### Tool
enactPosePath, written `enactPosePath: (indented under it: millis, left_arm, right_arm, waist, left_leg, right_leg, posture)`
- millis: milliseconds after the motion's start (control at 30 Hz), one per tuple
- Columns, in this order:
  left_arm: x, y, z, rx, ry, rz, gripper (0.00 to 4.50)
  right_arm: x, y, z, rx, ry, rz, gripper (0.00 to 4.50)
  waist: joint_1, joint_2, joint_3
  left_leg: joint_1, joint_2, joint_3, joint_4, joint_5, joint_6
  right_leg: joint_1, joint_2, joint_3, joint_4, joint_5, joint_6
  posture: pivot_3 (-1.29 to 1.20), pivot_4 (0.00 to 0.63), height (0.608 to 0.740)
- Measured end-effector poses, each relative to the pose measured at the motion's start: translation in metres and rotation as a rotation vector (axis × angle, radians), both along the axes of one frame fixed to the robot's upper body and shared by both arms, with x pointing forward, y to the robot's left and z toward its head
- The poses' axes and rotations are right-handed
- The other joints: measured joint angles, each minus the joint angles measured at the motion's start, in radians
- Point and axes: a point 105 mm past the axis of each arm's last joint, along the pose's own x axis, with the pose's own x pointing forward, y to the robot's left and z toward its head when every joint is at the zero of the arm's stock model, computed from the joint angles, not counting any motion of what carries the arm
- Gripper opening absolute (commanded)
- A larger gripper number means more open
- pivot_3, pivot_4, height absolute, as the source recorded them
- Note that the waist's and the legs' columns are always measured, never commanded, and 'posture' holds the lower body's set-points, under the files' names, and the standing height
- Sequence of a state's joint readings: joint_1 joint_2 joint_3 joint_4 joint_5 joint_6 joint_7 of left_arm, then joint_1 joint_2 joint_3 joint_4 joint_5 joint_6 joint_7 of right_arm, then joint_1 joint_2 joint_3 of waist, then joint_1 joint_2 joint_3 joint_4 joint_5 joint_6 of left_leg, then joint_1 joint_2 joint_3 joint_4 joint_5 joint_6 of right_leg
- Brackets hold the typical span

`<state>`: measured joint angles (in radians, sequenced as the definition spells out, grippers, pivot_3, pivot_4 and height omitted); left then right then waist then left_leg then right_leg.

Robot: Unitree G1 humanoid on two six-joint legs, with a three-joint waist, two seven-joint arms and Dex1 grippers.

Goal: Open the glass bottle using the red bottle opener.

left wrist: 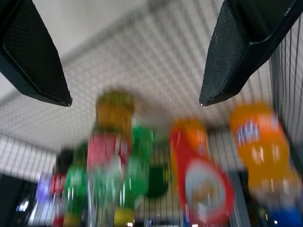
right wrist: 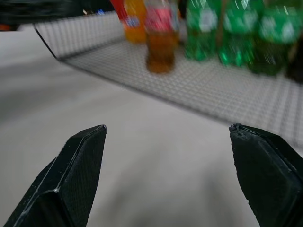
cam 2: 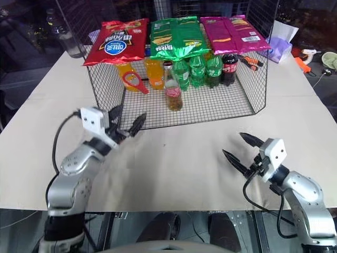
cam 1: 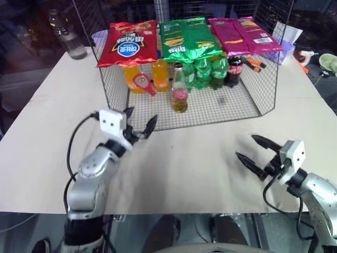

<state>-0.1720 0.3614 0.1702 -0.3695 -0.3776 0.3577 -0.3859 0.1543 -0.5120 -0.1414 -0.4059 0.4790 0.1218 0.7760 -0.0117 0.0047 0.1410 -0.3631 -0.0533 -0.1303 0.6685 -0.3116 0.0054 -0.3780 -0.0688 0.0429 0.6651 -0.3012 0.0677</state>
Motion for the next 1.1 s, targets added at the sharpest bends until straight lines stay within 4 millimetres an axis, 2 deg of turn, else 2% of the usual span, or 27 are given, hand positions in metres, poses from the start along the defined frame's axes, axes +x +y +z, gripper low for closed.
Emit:
enactPosePath:
  millis: [100,200,300,467,667,867,1033,1100]
  left_arm:
    - [0.018,0.001,0.015,-0.003,-0.026,-0.005,4.47]
    - [0.031,0.006,0.012,0.021,-0.003,-0.008,4.47]
    - [0.041,0.013,0.001,0.025,0.038,-0.003,4.47]
    - [0.05,0.017,0.006,0.041,0.014,-0.02,4.47]
    - [0.058,0.021,0.005,0.031,0.007,-0.02,4.47]
    - [0.072,0.021,0.011,0.03,-0.018,-0.03,4.47]
    - [0.083,0.017,0.022,0.042,-0.058,-0.06,4.47]
    - [0.086,0.015,0.027,0.045,-0.074,-0.084,3.95]
  right_arm:
    - [-0.001,0.022,0.018,0.036,-0.022,0.083,4.22]
    - [-0.005,0.039,0.034,0.057,-0.045,0.145,4.22]
    - [-0.004,0.044,0.047,0.066,-0.066,0.158,4.22]
    - [-0.012,0.052,0.066,0.081,-0.1,0.213,4.22]
    - [-0.023,0.053,0.07,0.086,-0.069,0.287,4.22]
    - [-0.019,0.039,0.064,0.055,-0.056,0.246,4.22]
    - [-0.016,0.036,0.06,0.038,-0.061,0.227,4.22]
    - [-0.015,0.035,0.059,0.034,-0.068,0.217,4.22]
  waist:
    - [-0.001,0.0,0.0]
    - [-0.002,-0.001,0.0]
    - [0.0,-0.004,0.002]
    - [0.001,-0.006,0.004]
    - [0.0,-0.007,0.004]
    - [0.0,-0.007,0.004]
    - [0.0,-0.008,0.004]
    - [-0.002,-0.008,0.004]
  left_leg:
    - [0.0,0.0,0.0,0.0,0.0,0.0]
    - [-0.001,0.0,0.0,0.0,0.0,0.0]
    - [-0.001,-0.001,0.0,0.0,0.0,0.0]
    - [-0.003,-0.001,-0.002,0.0,0.0,0.0]
    - [-0.003,-0.001,-0.002,0.0,0.0,0.0]
    - [-0.003,-0.001,-0.002,0.001,0.0,0.0]
    - [-0.004,-0.002,-0.002,0.001,0.0,0.0]
    - [-0.004,-0.002,-0.001,0.001,0.0,0.0]
  right_leg:
    - [0.0,0.004,0.0,0.0,0.0,0.0]
    - [-0.001,0.004,0.0,-0.001,0.0,0.0]
    - [-0.001,0.004,0.0,-0.001,0.0,0.0]
    - [-0.002,0.002,-0.002,-0.001,0.0,0.0]
    - [-0.003,0.0,-0.002,-0.001,0.0,0.0]
    - [-0.003,0.003,-0.002,0.0,0.0,0.0]
    - [-0.003,0.003,-0.002,0.0,0.0,0.0]
    - [-0.003,0.003,-0.002,0.0,0.0,0.0]
  posture:
    - [0.0,0.15,0.74]
    - [0.0,0.15,0.74]
    - [0.0,0.15,0.74]
    - [0.0,0.15,0.74]
    - [0.0,0.15,0.74]
    - [0.0,0.15,0.74]
    - [0.0,0.15,0.74]
    - [0.0,0.15,0.74]
